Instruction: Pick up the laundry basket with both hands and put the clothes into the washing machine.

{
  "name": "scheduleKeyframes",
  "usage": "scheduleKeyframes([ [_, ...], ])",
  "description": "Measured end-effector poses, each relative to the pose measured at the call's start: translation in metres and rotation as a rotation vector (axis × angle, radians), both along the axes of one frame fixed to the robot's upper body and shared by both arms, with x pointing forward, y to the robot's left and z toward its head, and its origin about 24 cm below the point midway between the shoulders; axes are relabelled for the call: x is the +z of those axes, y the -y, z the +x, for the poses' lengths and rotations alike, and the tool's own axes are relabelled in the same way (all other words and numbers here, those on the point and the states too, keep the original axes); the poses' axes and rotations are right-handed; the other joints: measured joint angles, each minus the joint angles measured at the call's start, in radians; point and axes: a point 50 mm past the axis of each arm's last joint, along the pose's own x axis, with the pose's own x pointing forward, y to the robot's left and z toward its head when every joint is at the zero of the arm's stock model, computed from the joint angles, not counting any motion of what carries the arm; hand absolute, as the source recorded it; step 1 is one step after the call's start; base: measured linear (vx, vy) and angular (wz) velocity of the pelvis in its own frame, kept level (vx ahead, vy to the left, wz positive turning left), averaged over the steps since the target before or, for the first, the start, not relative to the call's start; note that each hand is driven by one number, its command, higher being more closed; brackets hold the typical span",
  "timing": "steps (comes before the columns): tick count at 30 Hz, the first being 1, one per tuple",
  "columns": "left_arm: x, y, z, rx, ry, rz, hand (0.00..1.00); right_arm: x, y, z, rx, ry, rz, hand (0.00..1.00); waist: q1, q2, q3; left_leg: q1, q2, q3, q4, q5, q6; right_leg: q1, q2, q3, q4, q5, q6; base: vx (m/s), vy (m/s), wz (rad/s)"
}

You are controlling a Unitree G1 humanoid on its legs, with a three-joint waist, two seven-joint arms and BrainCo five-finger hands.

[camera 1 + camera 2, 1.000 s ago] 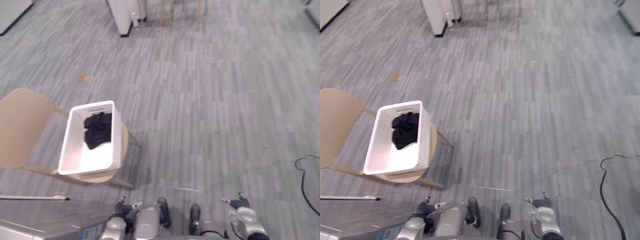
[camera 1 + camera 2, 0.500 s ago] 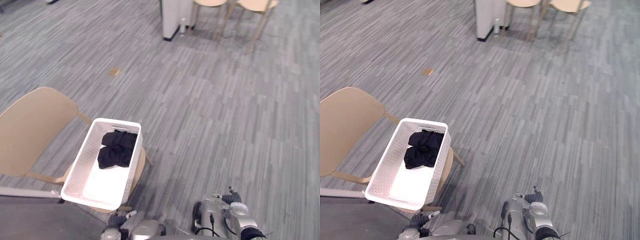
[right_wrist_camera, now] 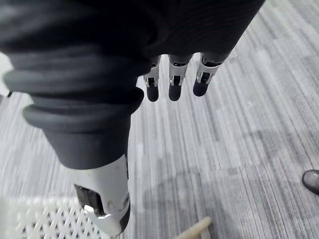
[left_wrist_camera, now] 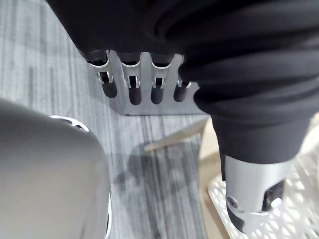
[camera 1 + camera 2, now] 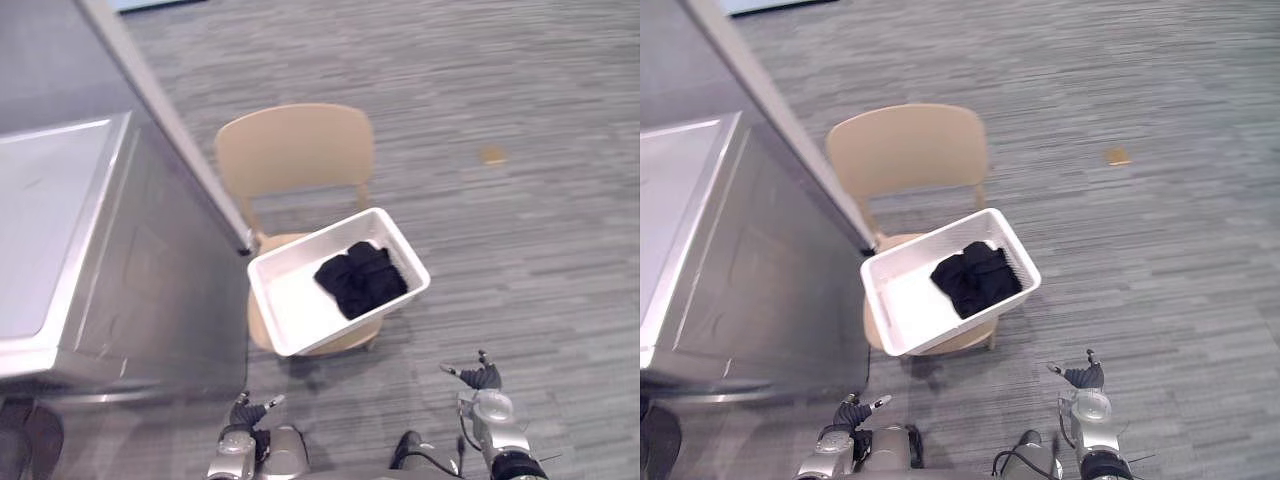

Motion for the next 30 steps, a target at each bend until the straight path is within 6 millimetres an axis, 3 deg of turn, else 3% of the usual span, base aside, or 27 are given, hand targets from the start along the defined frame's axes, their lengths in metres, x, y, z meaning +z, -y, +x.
scheduleKeyframes([
  [4,-0.003,-0.014,-0.009,0.003,-0.04,0.034,0.0,0.004,-0.002,0.006,0.004,0.017,0.001,0.0,0.0,-0.019,-0.007,0.039,-0.038,-0.022,-0.062,-0.001,0.002,0.024,-0.032,-0.021,0.032,0.001,0.001,0.06,0.102,0.38],
  [6,-0.005,-0.018,-0.018,0.01,-0.062,0.043,0.0,0.018,-0.002,0.016,0.033,0.086,-0.035,0.0,-0.008,-0.02,-0.006,0.077,-0.061,-0.011,-0.076,-0.015,0.029,-0.029,-0.086,0.022,0.213,0.0,0.001,0.03,0.151,0.11],
  [8,-0.005,-0.025,-0.023,0.01,-0.073,0.062,0.0,0.034,-0.003,0.027,0.074,0.152,-0.086,0.0,-0.033,-0.041,-0.008,0.094,-0.081,-0.015,-0.083,-0.033,0.061,-0.113,-0.126,0.132,0.396,0.012,-0.018,0.02,0.085,0.26],
  [10,-0.003,-0.033,-0.025,0.024,-0.078,0.091,0.0,0.057,-0.006,0.041,0.117,0.252,-0.154,0.0,-0.049,-0.055,-0.006,0.105,-0.069,-0.032,-0.121,-0.044,0.075,-0.219,-0.053,0.298,0.45,-0.12,0.005,0.03,-0.11,0.25],
  [11,-0.002,-0.038,-0.024,0.033,-0.074,0.106,0.0,0.073,-0.006,0.049,0.142,0.314,-0.207,0.0,-0.056,-0.06,-0.003,0.096,-0.056,-0.05,-0.127,-0.041,0.07,-0.231,0.02,0.351,0.343,-0.137,0.008,-0.01,-0.151,0.31],
  [13,0.0,-0.042,-0.02,0.036,-0.06,0.117,0.0,0.094,0.003,0.053,0.167,0.378,-0.3,0.0,-0.06,-0.09,-0.002,0.094,-0.08,-0.085,-0.123,-0.04,0.049,-0.199,0.077,0.404,0.185,-0.084,-0.004,0.0,-0.171,0.55],
  [14,-0.001,-0.032,-0.018,0.032,-0.05,0.09,0.0,0.106,0.013,0.055,0.195,0.397,-0.378,0.0,-0.062,-0.059,-0.004,0.083,-0.065,-0.112,-0.128,-0.036,0.039,-0.193,0.092,0.395,0.176,-0.075,-0.003,0.03,-0.118,0.47],
  [16,-0.002,-0.028,-0.018,0.032,-0.05,0.077,0.0,0.12,0.018,0.06,0.248,0.417,-0.457,0.0,-0.059,-0.038,-0.008,0.067,-0.051,-0.128,-0.135,-0.026,0.024,-0.202,0.103,0.381,0.164,-0.072,-0.008,0.02,-0.067,0.16],
  [21,0.0,-0.036,-0.018,0.004,-0.052,0.109,0.0,0.125,0.007,0.071,0.488,0.384,-0.516,0.0,-0.054,-0.031,-0.012,0.024,-0.034,-0.175,-0.179,-0.006,0.001,-0.202,0.125,0.33,0.1,-0.041,-0.023,-0.05,-0.043,0.23],
  [26,0.009,-0.048,-0.002,-0.031,-0.001,0.157,0.0,0.127,-0.018,0.109,0.697,0.351,-0.507,0.0,-0.042,-0.019,0.01,-0.083,-0.053,-0.237,-0.18,0.052,0.012,-0.234,0.115,0.273,0.023,0.023,-0.023,-0.06,0.02,0.4],
  [28,0.014,-0.046,0.014,-0.051,0.039,0.161,0.0,0.147,-0.019,0.129,0.757,0.36,-0.58,0.0,-0.016,0.006,0.06,-0.124,-0.065,-0.274,-0.183,0.078,0.019,-0.248,0.105,0.243,0.015,0.042,-0.027,-0.12,0.02,0.41],
  [30,0.016,-0.044,0.018,-0.064,0.052,0.164,0.0,0.161,-0.019,0.14,0.777,0.378,-0.627,0.0,0.006,0.016,0.072,-0.149,-0.067,-0.277,-0.203,0.094,0.019,-0.278,0.103,0.24,0.014,0.053,-0.029,-0.13,0.011,0.23],
])
